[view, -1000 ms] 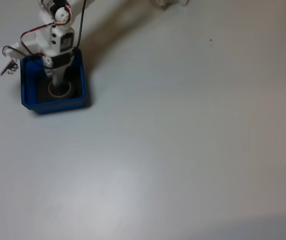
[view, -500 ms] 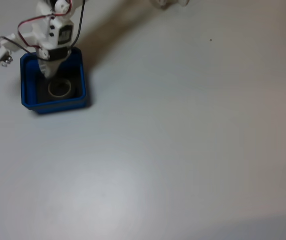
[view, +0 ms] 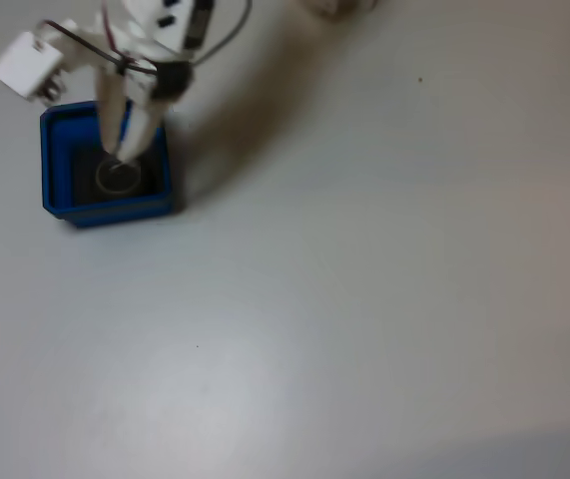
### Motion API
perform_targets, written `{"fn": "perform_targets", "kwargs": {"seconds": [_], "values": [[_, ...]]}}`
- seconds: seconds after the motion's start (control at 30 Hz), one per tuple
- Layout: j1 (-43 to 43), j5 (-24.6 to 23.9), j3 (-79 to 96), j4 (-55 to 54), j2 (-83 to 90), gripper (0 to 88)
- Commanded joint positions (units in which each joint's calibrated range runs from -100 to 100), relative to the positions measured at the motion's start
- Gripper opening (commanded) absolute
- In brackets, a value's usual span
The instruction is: Pick the black tape roll and drop it in the blue box
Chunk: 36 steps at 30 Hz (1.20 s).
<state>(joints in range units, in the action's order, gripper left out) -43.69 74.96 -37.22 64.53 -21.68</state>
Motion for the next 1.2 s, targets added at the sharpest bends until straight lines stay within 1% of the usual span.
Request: {"fn": "perform_targets", "kwargs": {"seconds": [0.0, 0.4, 0.6, 0.73, 1.17], "values": [[6.61, 0.51, -4.38, -1.08, 4.54, 0.9], [34.07, 0.43, -4.02, -1.08, 4.2, 0.9], [44.13, 0.43, -3.84, -1.0, 4.03, 0.9], [46.28, -0.01, -3.75, -0.67, 3.95, 0.9], [45.21, -0.1, -0.79, -0.18, 4.54, 0.9]]}}
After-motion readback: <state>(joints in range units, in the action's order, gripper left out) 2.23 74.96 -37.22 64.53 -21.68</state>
